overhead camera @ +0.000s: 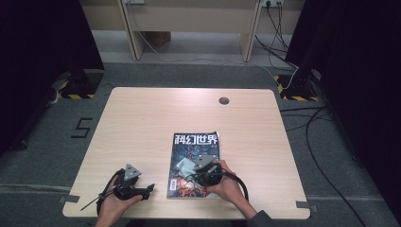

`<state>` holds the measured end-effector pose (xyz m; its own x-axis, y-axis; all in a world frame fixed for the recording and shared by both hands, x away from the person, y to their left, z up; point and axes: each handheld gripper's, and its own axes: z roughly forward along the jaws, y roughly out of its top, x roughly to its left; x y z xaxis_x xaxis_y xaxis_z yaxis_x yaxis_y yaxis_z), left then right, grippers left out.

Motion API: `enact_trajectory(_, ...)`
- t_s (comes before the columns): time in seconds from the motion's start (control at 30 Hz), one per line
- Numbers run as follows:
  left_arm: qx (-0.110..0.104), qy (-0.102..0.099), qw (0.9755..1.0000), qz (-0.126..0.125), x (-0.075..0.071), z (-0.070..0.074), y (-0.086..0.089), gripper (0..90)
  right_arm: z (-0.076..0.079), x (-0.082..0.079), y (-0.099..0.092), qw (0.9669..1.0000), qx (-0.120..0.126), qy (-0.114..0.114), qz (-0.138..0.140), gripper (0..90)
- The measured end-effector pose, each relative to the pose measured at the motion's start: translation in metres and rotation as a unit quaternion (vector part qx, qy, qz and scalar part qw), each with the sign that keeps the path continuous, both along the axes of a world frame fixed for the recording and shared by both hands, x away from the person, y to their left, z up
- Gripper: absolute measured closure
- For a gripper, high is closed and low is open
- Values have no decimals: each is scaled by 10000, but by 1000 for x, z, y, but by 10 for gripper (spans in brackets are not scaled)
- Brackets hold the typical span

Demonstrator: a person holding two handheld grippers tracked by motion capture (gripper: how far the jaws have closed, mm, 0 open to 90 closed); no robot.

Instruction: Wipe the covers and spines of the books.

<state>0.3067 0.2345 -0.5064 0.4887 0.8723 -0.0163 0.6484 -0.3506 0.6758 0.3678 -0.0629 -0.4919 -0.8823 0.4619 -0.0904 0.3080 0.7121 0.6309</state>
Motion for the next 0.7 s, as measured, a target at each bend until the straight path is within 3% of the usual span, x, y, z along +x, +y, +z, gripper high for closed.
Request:
enact_trajectory(0.07, -10, 13, 10000, 14, 0, 0, 0, 197, 0, 6, -9, 9998, 49, 39, -210, 735)
enact_trajectory(0.2, 16, -19, 10000, 73, 1, 0, 1, 197, 0, 4, -6, 9998, -68, -88, -152, 729)
enact_trajectory(0.3, -28, -65, 9998, 180, 1, 1, 4, 197, 0, -2, 0, 10000, -25, -39, -63, 724)
enact_trajectory(0.47, -139, -188, 9985, 503, 4, 4, 13, 197, -1, -17, 19, 9996, 7, -9, 294, 722)
enact_trajectory(0.7, -201, -126, 9979, 607, 6, 3, 16, 194, -2, -35, 41, 9977, 61, 13, 681, 721)
